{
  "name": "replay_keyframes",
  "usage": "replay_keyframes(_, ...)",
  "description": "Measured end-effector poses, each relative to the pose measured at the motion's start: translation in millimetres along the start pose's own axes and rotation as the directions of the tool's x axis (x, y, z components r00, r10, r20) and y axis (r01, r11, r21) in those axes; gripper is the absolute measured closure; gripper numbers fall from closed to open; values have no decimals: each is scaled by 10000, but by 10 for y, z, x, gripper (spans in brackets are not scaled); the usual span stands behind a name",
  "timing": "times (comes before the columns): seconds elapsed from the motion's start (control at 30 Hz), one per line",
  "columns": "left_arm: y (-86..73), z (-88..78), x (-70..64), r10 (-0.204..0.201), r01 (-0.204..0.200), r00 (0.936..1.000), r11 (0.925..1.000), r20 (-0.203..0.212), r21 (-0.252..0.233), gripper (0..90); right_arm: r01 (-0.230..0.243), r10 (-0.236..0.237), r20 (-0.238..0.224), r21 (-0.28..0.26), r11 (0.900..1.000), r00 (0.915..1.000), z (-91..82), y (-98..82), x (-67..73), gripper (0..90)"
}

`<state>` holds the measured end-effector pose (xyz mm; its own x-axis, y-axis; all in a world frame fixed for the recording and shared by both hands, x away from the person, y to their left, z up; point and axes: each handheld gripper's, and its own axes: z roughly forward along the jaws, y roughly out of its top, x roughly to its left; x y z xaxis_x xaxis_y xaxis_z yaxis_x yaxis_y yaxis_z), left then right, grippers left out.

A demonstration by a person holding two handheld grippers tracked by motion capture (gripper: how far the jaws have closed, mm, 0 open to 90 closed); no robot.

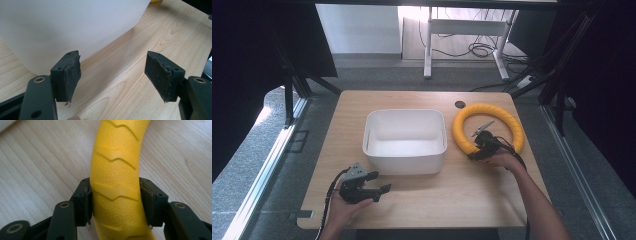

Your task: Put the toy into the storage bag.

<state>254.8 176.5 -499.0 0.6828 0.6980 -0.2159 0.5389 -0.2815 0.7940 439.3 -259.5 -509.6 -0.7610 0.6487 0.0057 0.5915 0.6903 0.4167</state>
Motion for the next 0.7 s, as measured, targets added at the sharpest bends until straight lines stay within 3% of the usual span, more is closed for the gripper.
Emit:
replay_keyframes(0.07,0,-2,-4,16,-16,10000,10000,-12,1,289,110,-108,-67,247,9996,9999,-1,35,-8,500)
replay_keyframes(0.13,-6,-7,0,-6,6,10000,10000,-51,-6,290,32,-31,-204,67,10000,9998,-31,37,3,504)
replay_keyframes(0.17,-11,-10,8,-20,20,10000,10000,-73,-1,289,-100,79,-434,-492,9987,9990,-136,39,3,508)
replay_keyframes(0.2,-17,-11,17,-53,54,9999,10000,-99,8,289,-100,79,-434,-492,9987,9990,-136,39,3,508)
replay_keyframes(0.27,-29,-13,32,-103,103,9998,9999,-163,30,290,-368,265,-778,-1341,9903,9966,-305,43,6,513)
replay_keyframes(0.43,-39,-36,34,-204,203,9997,9998,-165,-39,289,-1153,597,-1892,-2986,9474,9801,-731,16,-28,517)
replay_keyframes(0.47,-38,-44,27,-222,220,9997,9997,-142,-84,289,-1462,630,-2374,-3514,9248,9694,-874,-6,-42,518)
replay_keyframes(0.5,-38,-44,27,-222,220,9997,9997,-142,-84,289,-1462,630,-2374,-3514,9248,9694,-874,-6,-42,518)
replay_keyframes(0.7,-38,-49,17,-184,182,9997,9998,-161,-85,289,-1959,428,-3170,-4694,8610,9475,-1177,-66,-18,521)
